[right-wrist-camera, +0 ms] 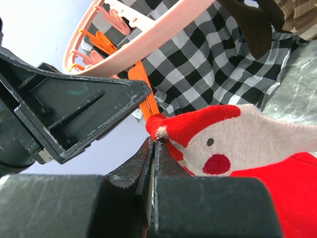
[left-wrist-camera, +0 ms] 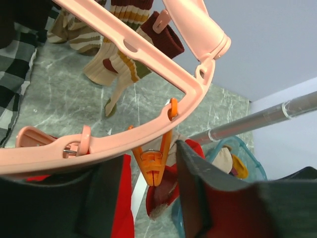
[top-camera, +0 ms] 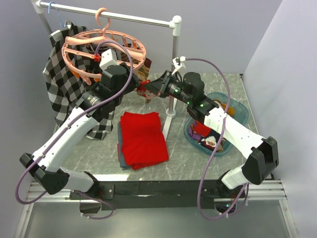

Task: Clip the socks to the hanger
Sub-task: Open the clamp at the hanger, then clamp the sock onto the hanger.

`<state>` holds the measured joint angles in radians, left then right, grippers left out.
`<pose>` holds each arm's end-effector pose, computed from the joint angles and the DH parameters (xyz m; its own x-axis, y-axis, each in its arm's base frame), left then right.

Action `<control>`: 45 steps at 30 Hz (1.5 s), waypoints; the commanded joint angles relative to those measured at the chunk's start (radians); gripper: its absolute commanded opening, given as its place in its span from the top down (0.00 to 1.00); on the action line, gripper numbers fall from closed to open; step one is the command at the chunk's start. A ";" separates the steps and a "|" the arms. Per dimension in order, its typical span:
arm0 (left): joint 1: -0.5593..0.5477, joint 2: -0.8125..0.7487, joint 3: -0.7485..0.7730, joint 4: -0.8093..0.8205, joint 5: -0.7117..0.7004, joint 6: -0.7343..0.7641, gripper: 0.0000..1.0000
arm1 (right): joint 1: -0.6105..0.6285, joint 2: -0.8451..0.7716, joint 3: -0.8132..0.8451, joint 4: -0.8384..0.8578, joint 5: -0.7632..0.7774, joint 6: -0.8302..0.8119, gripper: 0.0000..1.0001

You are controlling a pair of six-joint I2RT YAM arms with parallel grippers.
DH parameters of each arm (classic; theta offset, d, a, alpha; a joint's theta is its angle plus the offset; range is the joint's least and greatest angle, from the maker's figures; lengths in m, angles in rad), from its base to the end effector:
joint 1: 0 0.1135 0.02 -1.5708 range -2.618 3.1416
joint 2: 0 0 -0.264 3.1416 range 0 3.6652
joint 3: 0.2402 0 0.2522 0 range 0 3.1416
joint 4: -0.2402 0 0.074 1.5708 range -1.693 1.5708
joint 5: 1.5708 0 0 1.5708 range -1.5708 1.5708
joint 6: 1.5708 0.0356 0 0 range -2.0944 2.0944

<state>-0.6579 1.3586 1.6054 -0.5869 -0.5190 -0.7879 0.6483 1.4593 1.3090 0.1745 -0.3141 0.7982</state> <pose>0.2372 -0.1610 0.4546 -0.3003 -0.5459 -0.7822 -0.0736 0.8309 -0.5516 0.2721 0.2199 0.4011 -0.5741 0.4195 -0.7031 -0.5865 0.3885 0.7107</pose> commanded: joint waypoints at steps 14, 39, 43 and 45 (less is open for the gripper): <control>-0.002 -0.052 -0.058 0.171 0.014 0.050 0.99 | 0.007 0.015 0.029 0.046 0.001 -0.004 1.00; -0.002 -0.217 -0.308 0.495 0.125 0.139 0.99 | -0.050 0.042 0.038 0.045 -0.052 0.104 1.00; 0.000 -0.219 -0.323 0.522 0.152 0.159 0.99 | -0.053 0.050 0.062 0.036 -0.071 0.113 1.00; 0.000 -0.217 -0.329 0.535 0.163 0.170 0.99 | -0.053 0.053 0.067 0.037 -0.075 0.118 1.00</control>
<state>-0.6579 1.1671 1.2846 -0.1406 -0.4065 -0.6575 0.6014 1.5055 1.3106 0.1719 -0.3614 0.9009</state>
